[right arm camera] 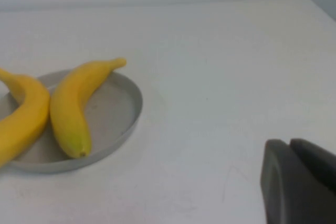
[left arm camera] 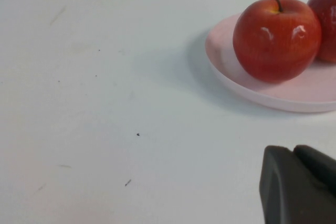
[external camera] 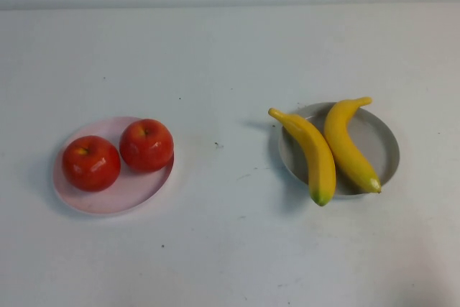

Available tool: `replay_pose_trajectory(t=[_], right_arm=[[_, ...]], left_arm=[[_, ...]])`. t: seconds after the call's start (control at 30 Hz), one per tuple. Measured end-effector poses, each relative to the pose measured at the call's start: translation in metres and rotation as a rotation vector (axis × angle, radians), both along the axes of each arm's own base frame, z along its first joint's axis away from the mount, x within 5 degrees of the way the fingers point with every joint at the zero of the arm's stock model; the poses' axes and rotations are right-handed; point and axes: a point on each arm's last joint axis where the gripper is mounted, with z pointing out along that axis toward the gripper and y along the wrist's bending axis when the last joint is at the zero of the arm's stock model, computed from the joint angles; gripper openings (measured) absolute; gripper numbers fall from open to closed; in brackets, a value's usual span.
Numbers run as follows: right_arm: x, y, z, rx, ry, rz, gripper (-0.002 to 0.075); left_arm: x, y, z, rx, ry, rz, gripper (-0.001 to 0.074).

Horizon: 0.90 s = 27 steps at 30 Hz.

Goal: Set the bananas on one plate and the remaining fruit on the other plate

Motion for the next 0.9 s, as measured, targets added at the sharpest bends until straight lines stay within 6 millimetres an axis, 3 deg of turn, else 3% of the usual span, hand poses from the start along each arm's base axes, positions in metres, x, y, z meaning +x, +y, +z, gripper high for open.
replay_pose_trajectory(t=[0.13, 0.3, 0.9], right_arm=[[-0.008, -0.001, 0.003, 0.003, -0.071, -0.004, -0.0016], [-0.016, 0.0, -0.006, 0.0, 0.0, 0.012, -0.0015], [-0.017, 0.003, -0.011, -0.004, 0.058, 0.059, -0.0015]], left_arm=[[0.0, 0.0, 0.0, 0.0, 0.0, 0.0, -0.0001], [0.0, 0.0, 0.0, 0.0, 0.0, 0.0, -0.0001], [0.0, 0.0, 0.0, 0.0, 0.0, 0.0, -0.0001]])
